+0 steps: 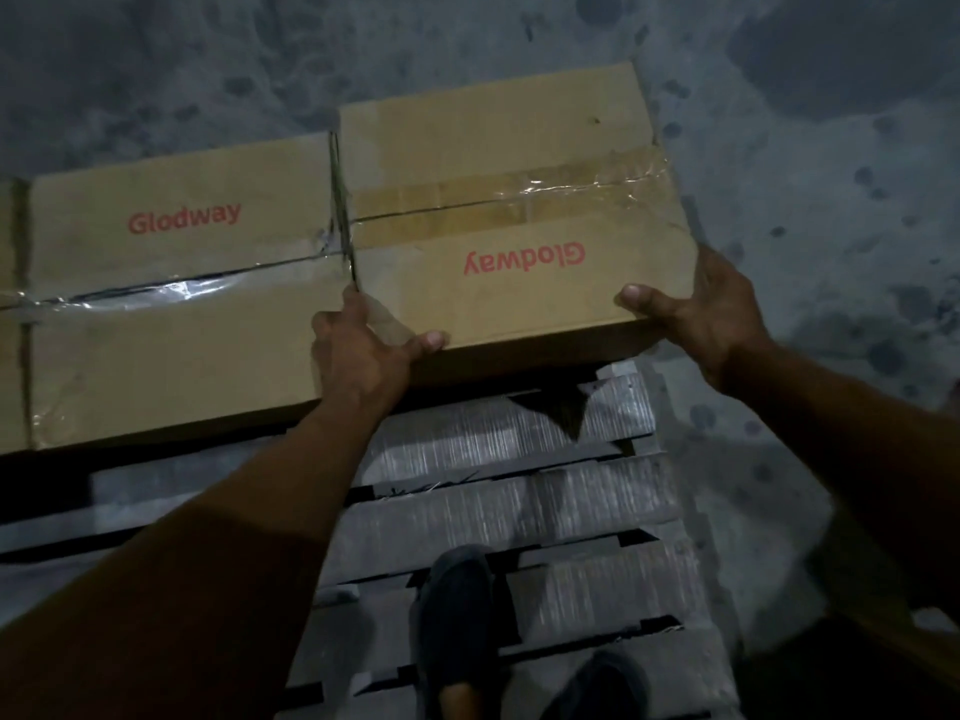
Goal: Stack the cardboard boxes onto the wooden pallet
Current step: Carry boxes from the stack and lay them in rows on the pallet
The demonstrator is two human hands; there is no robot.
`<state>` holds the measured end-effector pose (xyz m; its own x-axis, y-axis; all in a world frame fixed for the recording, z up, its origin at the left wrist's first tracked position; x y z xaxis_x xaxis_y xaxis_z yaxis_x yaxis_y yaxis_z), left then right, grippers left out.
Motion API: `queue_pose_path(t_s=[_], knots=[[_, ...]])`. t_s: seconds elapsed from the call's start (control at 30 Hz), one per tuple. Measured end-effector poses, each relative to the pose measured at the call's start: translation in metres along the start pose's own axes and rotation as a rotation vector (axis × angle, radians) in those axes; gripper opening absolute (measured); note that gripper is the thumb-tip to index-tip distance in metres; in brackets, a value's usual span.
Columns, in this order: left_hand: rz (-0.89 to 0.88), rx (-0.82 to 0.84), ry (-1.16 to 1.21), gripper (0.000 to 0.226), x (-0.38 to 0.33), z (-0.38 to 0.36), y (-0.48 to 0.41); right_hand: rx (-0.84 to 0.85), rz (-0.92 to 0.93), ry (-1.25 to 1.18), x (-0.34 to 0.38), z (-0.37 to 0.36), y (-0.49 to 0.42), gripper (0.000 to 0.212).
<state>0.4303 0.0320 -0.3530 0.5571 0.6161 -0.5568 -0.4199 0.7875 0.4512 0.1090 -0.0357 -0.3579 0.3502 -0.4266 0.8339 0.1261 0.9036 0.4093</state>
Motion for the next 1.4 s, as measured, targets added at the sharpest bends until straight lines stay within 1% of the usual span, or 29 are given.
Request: queue_pose_path(t_s=[0.1,0.2,0.37,0.57,0.67,0.77,0.8,0.87,1.0,1.07,1.13,1.2,1.27,1.4], knots=[[-0.001,-0.02,-0.033,0.106,0.004,-0.005,-0.007,0.007,-0.02,0.022,-0.003,-0.005,-0.01,0.089],[0.004,-0.029,-0.057,0.103,0.005,-0.01,-0.003,0.011,-0.033,0.028,-0.006,-0.007,-0.01,0.081],[0.013,-0.042,-0.12,0.108,0.002,-0.016,0.003,0.005,-0.054,0.051,-0.009,-0.011,-0.006,0.08],[0.03,-0.015,-0.249,0.106,-0.003,-0.015,0.008,-0.004,-0.083,0.181,-0.014,-0.011,-0.002,0.084],[-0.008,-0.004,-0.3,0.102,-0.009,-0.011,0.011,0.028,-0.098,0.272,-0.007,-0.013,-0.003,0.09],[-0.098,-0.044,-0.304,0.092,-0.016,-0.008,0.027,-0.025,-0.137,0.32,-0.005,-0.014,0.008,0.109],[-0.129,-0.042,-0.279,0.088,-0.018,-0.008,0.035,-0.058,-0.128,0.338,-0.005,-0.013,0.017,0.109],[-0.201,-0.026,-0.257,0.081,-0.025,-0.007,0.052,-0.114,-0.104,0.393,-0.006,-0.012,0.039,0.1],[-0.42,0.027,-0.327,0.075,-0.057,-0.003,0.087,-0.212,-0.085,0.414,-0.007,0.008,0.095,0.085],[-0.54,0.072,-0.353,0.071,-0.085,-0.002,0.105,-0.309,-0.106,0.388,-0.005,0.033,0.123,0.077],[-0.658,0.131,-0.362,0.066,-0.122,-0.008,0.127,-0.427,-0.171,0.371,-0.004,0.071,0.158,0.07],[-0.729,0.172,-0.362,0.063,-0.147,-0.009,0.142,-0.47,-0.187,0.37,-0.001,0.092,0.18,0.065],[-0.874,0.259,-0.372,0.062,-0.174,-0.019,0.179,-0.611,-0.239,0.359,-0.001,0.129,0.223,0.061],[-1.083,0.404,-0.411,0.062,-0.205,-0.027,0.263,-0.868,-0.347,0.31,-0.004,0.187,0.329,0.057]])
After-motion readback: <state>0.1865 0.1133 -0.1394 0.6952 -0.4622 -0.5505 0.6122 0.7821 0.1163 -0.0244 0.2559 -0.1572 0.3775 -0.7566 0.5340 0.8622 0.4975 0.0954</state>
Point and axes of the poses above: each hand's wrist, its own y-axis away from the middle knuckle, its own z-axis out of the back of the hand, x = y × z, the point moved 2 cm from there along -y, towards the middle knuckle
